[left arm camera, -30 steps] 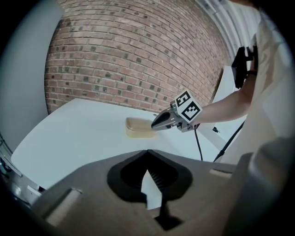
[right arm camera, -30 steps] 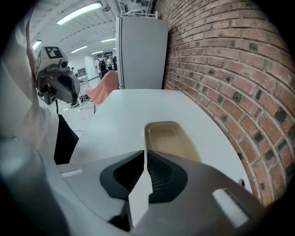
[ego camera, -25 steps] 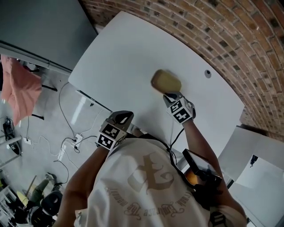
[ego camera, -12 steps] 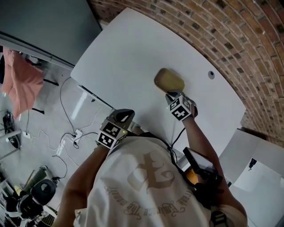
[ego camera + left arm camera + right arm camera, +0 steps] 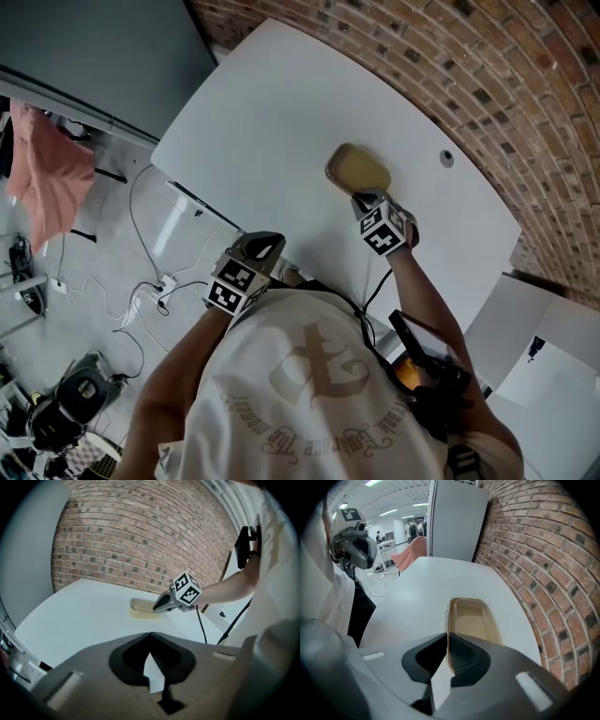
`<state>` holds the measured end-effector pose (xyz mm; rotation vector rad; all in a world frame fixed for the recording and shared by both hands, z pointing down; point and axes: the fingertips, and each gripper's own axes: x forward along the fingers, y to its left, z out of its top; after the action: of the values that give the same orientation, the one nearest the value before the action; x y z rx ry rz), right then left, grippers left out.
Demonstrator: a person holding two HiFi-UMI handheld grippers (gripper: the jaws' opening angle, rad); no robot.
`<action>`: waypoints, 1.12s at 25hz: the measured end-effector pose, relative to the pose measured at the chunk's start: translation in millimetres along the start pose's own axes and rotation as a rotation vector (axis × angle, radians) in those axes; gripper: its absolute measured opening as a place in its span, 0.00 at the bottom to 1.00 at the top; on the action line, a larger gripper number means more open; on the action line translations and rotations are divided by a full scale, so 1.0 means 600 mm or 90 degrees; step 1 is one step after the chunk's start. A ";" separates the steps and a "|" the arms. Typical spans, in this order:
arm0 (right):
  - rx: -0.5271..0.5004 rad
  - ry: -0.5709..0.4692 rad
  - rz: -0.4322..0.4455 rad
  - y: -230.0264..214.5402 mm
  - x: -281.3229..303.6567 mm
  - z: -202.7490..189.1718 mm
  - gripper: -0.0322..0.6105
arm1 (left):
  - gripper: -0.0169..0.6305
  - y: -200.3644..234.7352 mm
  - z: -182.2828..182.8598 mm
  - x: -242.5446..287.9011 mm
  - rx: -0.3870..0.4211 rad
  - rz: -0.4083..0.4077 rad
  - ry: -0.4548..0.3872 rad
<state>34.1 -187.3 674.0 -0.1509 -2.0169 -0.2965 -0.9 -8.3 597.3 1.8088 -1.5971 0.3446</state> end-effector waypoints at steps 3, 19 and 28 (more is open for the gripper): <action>0.006 -0.011 -0.008 -0.002 -0.010 0.003 0.09 | 0.03 -0.004 0.002 -0.001 0.003 -0.003 0.001; 0.086 -0.047 -0.078 0.006 -0.079 0.014 0.09 | 0.03 0.009 0.019 -0.010 0.056 -0.065 0.003; 0.160 -0.046 -0.131 0.037 -0.120 0.024 0.09 | 0.03 0.045 0.036 -0.019 0.100 -0.120 0.000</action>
<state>59.1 -160.5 606.8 0.2065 -2.1260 -0.1661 -34.2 -13.7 583.4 2.0600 -1.4178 0.3912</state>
